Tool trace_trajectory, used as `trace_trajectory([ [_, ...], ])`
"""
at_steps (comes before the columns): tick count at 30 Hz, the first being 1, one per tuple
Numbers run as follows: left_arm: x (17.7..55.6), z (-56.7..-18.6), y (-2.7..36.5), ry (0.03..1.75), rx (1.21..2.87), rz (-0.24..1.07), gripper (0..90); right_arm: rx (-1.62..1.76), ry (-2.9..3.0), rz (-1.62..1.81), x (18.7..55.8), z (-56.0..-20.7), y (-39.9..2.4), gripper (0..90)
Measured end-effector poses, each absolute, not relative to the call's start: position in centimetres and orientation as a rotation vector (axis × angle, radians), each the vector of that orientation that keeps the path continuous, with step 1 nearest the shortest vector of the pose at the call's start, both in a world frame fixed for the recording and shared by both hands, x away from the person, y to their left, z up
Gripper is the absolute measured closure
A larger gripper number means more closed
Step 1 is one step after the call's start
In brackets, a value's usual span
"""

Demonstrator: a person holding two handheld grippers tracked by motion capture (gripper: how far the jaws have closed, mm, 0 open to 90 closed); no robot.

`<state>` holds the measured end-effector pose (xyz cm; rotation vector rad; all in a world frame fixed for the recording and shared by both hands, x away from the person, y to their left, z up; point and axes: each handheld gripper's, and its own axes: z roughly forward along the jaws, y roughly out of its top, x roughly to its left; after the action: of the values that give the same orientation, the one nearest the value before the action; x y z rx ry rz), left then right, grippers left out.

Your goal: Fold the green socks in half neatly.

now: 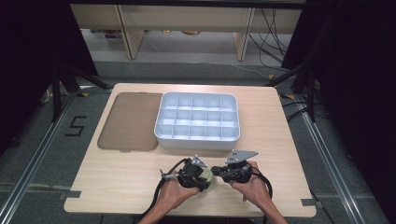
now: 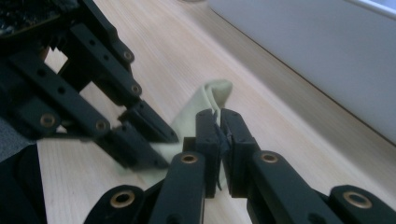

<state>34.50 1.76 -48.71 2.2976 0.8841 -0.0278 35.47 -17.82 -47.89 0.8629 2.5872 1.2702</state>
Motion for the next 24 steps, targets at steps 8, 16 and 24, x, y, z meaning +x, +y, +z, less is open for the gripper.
trace_trajectory([
  [8,34.2,-48.6,1.7,0.910,2.225,-0.074,69.2,0.853,2.648,1.196,36.0,-49.3,-16.9,86.5],
  [16,33.8,-45.6,4.7,0.862,2.124,-0.086,64.5,0.874,2.663,1.193,36.0,-49.6,-17.0,86.6],
  [24,33.4,-47.4,3.3,0.833,2.203,-0.084,73.1,0.835,2.661,1.193,36.2,-49.7,-17.0,86.6],
])
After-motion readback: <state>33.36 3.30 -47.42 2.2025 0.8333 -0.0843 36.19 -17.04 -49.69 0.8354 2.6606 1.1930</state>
